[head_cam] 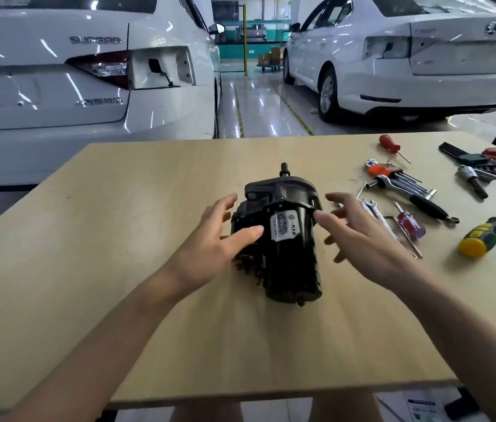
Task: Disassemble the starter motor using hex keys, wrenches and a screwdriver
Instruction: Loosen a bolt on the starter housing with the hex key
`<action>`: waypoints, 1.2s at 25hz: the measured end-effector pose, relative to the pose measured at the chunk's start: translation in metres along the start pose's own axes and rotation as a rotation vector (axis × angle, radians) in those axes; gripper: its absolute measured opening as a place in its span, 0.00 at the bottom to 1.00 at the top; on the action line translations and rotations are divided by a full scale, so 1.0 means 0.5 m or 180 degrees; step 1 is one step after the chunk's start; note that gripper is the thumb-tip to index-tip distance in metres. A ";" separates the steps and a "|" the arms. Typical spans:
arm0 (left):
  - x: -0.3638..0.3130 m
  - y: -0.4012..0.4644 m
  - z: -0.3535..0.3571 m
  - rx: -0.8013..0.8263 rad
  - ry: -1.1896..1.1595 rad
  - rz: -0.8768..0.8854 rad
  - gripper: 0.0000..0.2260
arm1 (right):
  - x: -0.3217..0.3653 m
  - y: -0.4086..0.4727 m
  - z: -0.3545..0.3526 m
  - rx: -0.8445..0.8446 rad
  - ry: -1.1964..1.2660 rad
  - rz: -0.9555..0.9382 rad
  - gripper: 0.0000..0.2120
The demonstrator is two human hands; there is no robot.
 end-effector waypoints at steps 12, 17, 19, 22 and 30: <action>0.075 0.067 0.037 0.0010 -0.1758 -0.1065 0.13 | -0.031 0.070 0.101 0.0409 0.1429 0.0443 0.32; 0.088 0.067 0.013 -0.0631 -0.1921 -0.1081 0.13 | -0.024 0.100 0.119 0.0695 0.1524 0.0494 0.34; 0.093 0.071 0.006 -0.0495 -0.2080 -0.1105 0.09 | -0.030 0.104 0.134 0.0606 0.1544 0.0611 0.42; 0.094 0.071 0.001 -0.0447 -0.1946 -0.1095 0.15 | -0.045 0.115 0.136 0.0497 0.1625 0.0674 0.44; 0.107 0.087 -0.001 -0.0275 -0.1363 -0.1020 0.22 | -0.054 0.091 0.117 0.1686 0.1529 0.1018 0.27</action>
Point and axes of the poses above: each hand's wrist, its own y-axis towards the middle knuckle, its own z-axis out of the palm, x = y × z, the point moved 4 cm from there along y, towards the middle knuckle, and after that the axes turned 3 degrees about -x, right-handed, at the moved point
